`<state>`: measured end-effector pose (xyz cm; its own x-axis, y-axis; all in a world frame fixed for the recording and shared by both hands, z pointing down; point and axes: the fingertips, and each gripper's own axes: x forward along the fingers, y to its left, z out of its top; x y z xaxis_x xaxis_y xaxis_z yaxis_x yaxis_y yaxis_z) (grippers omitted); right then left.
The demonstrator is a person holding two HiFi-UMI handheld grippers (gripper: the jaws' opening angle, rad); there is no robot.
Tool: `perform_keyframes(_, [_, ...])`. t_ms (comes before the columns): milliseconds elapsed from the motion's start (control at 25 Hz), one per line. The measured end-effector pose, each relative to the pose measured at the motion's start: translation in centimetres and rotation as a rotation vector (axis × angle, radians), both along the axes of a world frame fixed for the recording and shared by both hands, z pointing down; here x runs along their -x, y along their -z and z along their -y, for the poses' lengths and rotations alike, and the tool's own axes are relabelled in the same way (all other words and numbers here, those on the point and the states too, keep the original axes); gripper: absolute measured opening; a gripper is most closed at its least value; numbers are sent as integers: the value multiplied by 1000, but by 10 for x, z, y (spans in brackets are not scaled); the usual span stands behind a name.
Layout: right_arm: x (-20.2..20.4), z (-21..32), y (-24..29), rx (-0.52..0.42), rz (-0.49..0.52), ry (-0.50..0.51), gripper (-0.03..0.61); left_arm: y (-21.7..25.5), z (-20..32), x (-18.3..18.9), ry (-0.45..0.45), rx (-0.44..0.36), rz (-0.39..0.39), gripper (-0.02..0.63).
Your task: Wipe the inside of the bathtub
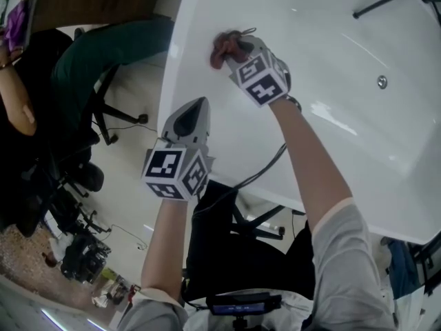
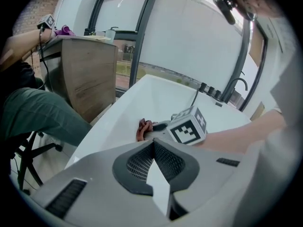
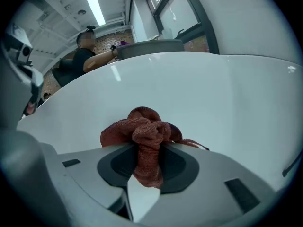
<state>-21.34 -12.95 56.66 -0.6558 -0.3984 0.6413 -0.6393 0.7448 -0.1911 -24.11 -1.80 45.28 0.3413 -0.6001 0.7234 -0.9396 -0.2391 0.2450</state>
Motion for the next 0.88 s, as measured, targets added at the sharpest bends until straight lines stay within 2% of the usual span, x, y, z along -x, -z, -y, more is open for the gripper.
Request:
perform_keyframes(240, [36, -93, -22, 6, -3, 173, 121, -13, -7, 7, 40, 14, -1, 6])
perform_keyframes(400, [38, -104, -30, -10, -11, 182, 121, -16, -7, 3, 27, 23, -1, 6])
perform_keyframes(480, [31, -87, -37, -5, -19, 145, 121, -17, -4, 3, 20, 22, 1, 6])
perform_keyframes(720, [-24, 14, -64, 12, -66, -97, 120, -25, 6, -3, 7, 15, -2, 7])
perform_keyframes(880, [-35, 28, -67, 15, -65, -138, 122, -31, 10, -9, -9, 18, -4, 8])
